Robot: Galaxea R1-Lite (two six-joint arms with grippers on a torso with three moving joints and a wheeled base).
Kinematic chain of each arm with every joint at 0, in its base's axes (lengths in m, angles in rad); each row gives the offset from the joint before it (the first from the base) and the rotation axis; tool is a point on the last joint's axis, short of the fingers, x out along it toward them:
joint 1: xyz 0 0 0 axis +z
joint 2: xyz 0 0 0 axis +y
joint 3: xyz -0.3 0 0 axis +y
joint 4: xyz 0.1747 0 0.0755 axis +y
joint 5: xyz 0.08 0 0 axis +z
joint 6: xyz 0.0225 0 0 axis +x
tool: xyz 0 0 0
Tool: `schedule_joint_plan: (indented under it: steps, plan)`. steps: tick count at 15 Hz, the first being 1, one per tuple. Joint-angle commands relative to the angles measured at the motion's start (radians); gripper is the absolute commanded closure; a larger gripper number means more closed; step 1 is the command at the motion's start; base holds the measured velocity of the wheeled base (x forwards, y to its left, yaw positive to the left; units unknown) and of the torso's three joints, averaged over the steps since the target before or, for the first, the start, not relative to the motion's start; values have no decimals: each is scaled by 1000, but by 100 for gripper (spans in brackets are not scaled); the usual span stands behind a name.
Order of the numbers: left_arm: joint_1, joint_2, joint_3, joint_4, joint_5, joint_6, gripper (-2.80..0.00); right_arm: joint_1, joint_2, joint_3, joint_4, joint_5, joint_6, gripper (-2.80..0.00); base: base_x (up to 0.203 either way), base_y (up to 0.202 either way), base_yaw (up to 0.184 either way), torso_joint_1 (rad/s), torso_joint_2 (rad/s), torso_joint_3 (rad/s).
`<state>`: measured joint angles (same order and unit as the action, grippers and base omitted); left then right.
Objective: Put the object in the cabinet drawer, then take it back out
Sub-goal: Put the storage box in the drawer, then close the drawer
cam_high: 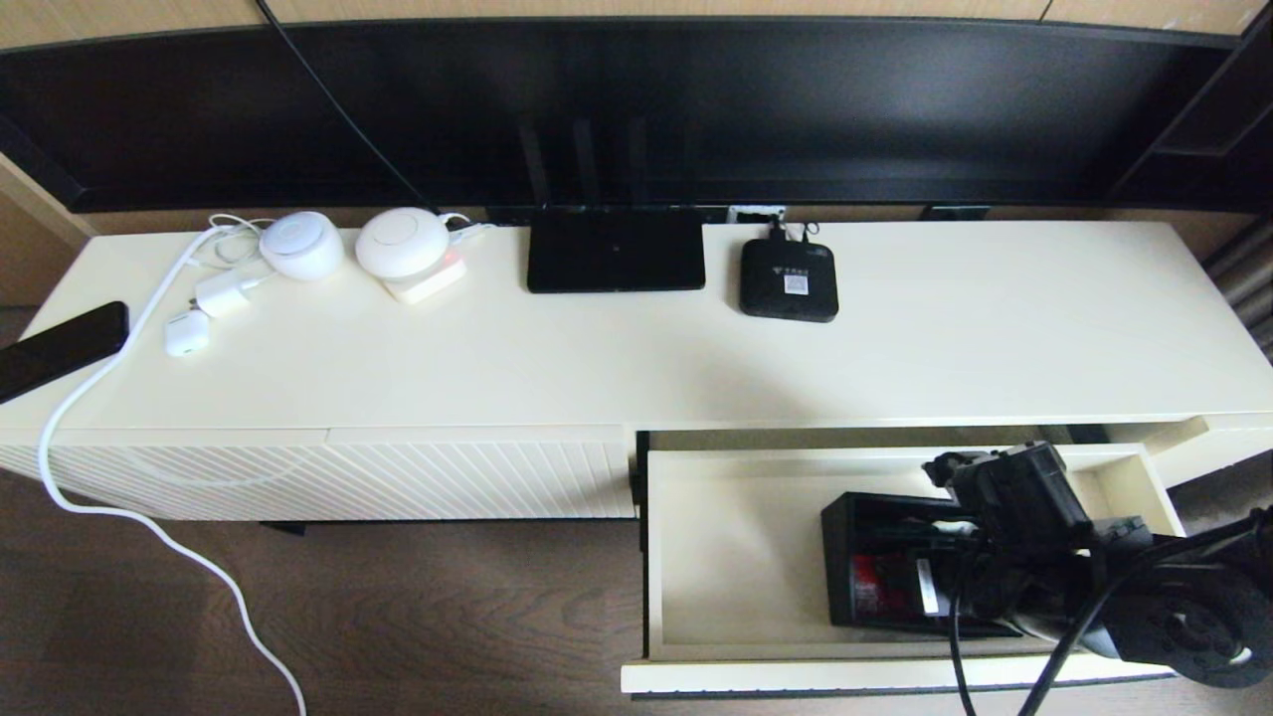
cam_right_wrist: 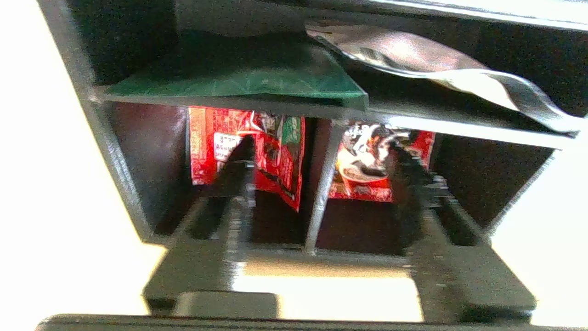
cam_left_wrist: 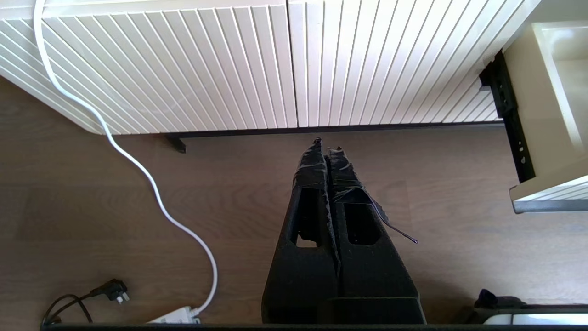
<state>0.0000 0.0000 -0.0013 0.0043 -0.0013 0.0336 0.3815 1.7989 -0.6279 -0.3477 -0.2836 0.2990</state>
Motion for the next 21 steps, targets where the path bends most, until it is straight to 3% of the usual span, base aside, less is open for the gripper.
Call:
schedule_joint_plan:
  steps: [1, 7, 12, 13, 16, 17, 21]
  plan:
    - [0, 2, 1, -1, 0, 0, 0, 2, -77, 11, 13, -1, -4, -280, 0, 0, 0, 0, 0, 0]
    - [0, 1, 1, 0, 0, 0, 0, 2, -257, -26, 213, 0, -27, -280, 0, 0, 0, 0, 0, 0]
    - [0, 2, 0, 0, 0, 0, 0, 4, -449, -157, 554, 6, -27, -280, 0, 0, 0, 0, 0, 0]
    - [0, 1, 0, 0, 0, 0, 0, 10, -490, -181, 638, 8, -27, 0, 0, 0, 0, 0, 0, 0]
    - [0, 2, 0, -1, 0, 0, 0, 80, -602, -213, 848, 8, -41, 0, 0, 0, 0, 0, 0, 0]
    - [0, 1, 1, 0, 0, 0, 0, 123, -641, -208, 905, 9, -80, 0, 0, 0, 0, 0, 0, 0]
    - [0, 2, 0, 0, 0, 0, 0, 297, -699, -75, 959, 8, -229, 0, 0, 0, 0, 0, 0, 0]
